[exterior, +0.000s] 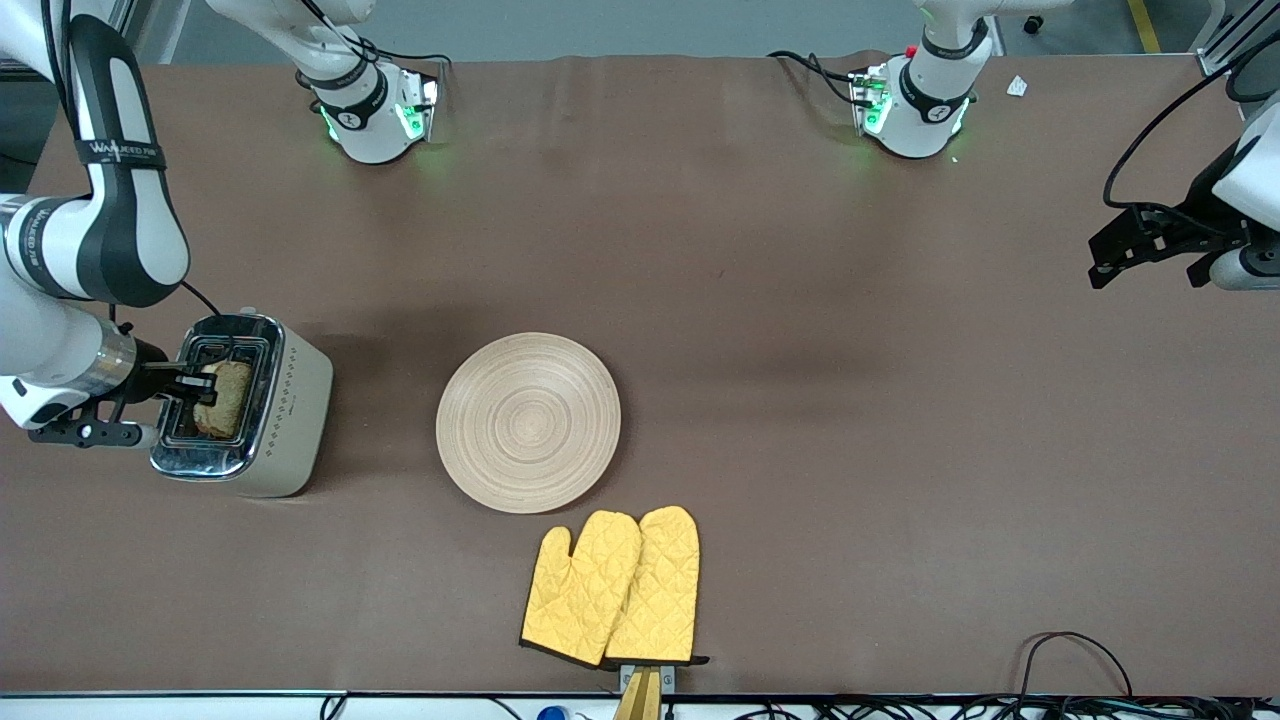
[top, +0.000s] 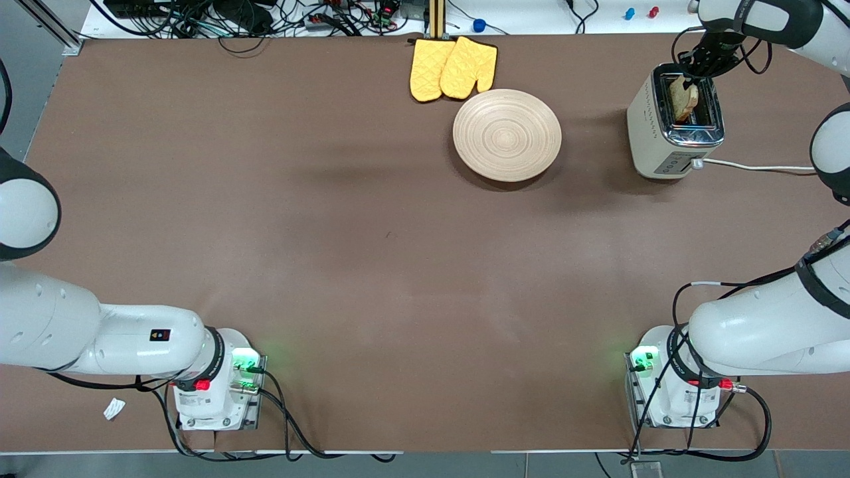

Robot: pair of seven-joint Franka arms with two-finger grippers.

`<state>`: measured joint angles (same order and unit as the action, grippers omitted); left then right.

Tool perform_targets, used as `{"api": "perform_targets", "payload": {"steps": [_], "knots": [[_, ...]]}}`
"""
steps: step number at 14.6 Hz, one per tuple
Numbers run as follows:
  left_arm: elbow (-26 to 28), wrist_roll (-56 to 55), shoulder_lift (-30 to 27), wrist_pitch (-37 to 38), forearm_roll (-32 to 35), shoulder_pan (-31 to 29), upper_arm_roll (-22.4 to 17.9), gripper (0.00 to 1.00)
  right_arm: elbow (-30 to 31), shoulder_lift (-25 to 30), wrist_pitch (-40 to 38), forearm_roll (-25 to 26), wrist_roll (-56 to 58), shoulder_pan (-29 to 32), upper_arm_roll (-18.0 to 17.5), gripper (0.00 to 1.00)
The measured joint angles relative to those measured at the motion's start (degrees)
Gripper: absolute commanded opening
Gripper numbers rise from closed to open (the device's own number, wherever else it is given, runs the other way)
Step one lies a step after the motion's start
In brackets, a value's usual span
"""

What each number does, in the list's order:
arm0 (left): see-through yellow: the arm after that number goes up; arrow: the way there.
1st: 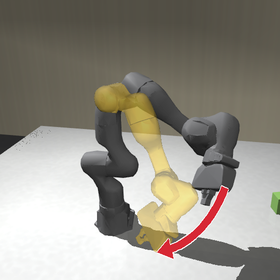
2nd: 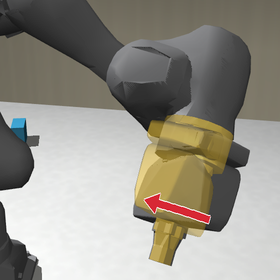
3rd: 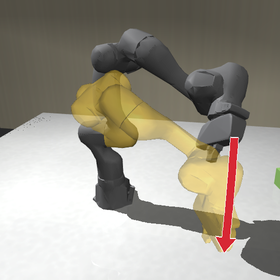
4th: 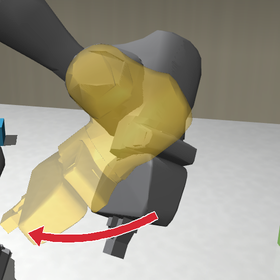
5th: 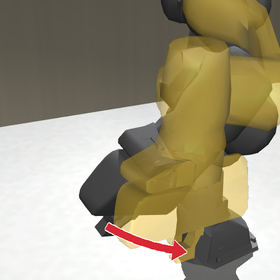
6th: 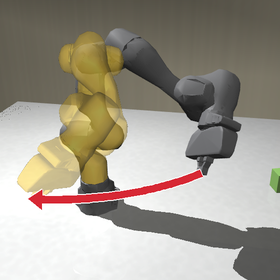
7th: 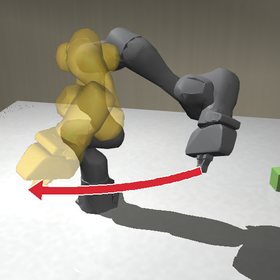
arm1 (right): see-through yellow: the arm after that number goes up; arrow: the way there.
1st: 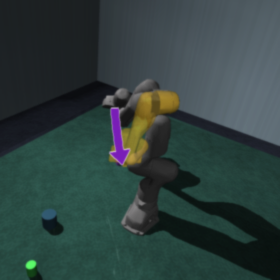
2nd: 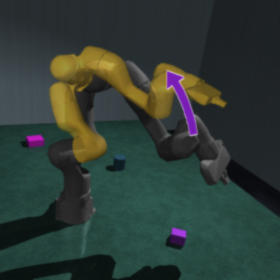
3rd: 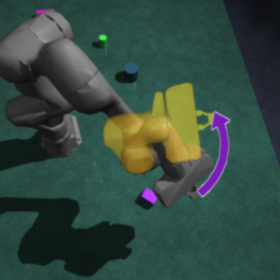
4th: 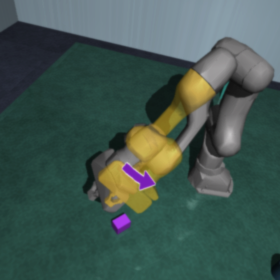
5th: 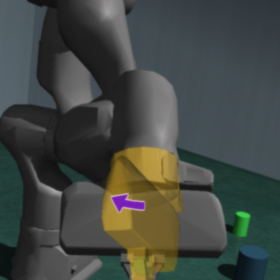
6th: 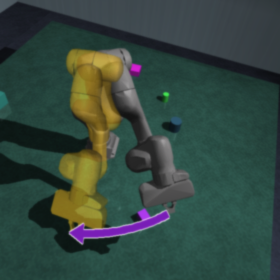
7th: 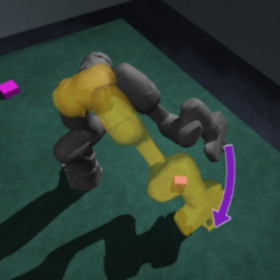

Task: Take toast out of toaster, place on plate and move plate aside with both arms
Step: 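Grasp the toast slice and lift it out of the toaster, then carry the toast with the right gripper onto the wooden plate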

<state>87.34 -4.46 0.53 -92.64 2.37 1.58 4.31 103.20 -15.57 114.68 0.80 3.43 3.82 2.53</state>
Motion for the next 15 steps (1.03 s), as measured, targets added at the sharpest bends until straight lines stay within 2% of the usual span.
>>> {"api": "perform_targets", "payload": {"steps": [4,9,12,15], "knots": [[0.0,0.0,0.0,0.0,0.0,0.0,0.0,1.00,-8.3,1.4,-12.2,0.0,0.0,-1.1,-0.4,0.00],[0.0,0.0,0.0,0.0,0.0,0.0,0.0,1.00,-17.2,4.0,-23.3,-0.3,-1.3,-4.8,-0.6,0.00],[0.0,0.0,0.0,0.0,0.0,0.0,0.0,1.00,-18.3,3.9,-24.2,-5.1,-8.8,-8.6,-0.7,0.00],[0.0,0.0,0.0,0.0,0.0,0.0,0.0,1.00,-16.4,2.8,-17.9,-12.8,-15.3,-12.5,-0.8,0.00]]}}
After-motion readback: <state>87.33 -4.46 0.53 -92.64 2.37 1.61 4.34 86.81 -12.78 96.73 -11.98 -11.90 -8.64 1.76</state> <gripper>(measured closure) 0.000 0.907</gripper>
